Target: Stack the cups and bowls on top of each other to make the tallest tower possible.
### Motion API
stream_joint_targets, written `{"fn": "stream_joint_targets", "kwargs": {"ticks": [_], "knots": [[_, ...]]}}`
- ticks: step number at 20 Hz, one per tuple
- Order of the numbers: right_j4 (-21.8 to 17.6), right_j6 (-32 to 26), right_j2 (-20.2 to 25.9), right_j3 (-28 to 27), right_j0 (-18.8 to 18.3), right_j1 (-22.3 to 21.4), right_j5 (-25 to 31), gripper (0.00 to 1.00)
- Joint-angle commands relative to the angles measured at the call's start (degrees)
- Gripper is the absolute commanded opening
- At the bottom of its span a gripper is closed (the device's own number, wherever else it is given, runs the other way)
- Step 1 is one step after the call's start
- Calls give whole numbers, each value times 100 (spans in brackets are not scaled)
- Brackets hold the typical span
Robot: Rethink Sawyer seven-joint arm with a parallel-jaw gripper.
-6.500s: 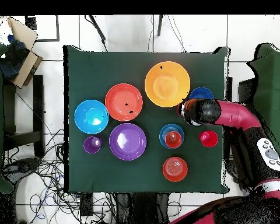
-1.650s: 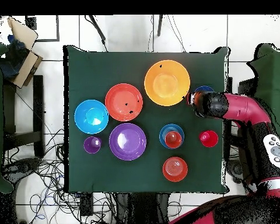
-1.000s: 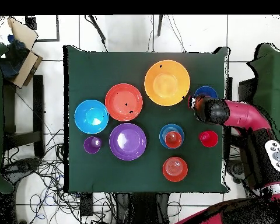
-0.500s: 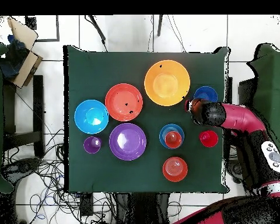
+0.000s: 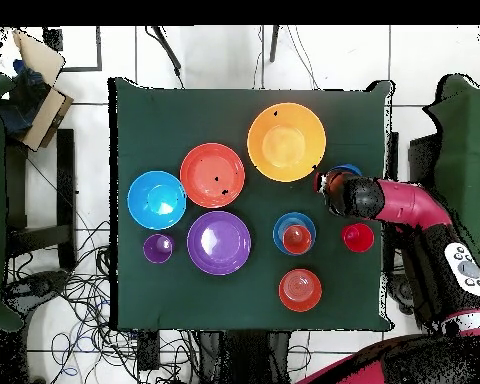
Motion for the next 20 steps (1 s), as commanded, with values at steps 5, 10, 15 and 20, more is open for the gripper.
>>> {"fn": "stream_joint_targets", "kwargs": {"ticks": [5, 10, 15, 20], "knots": [[-152, 223, -185, 472, 244, -292, -360, 0], [37, 351, -270, 713, 363, -674, -24, 0], [283, 134, -312, 694, 490, -1090, 561, 0], [302, -127, -163, 536, 340, -665, 335, 0]]}}
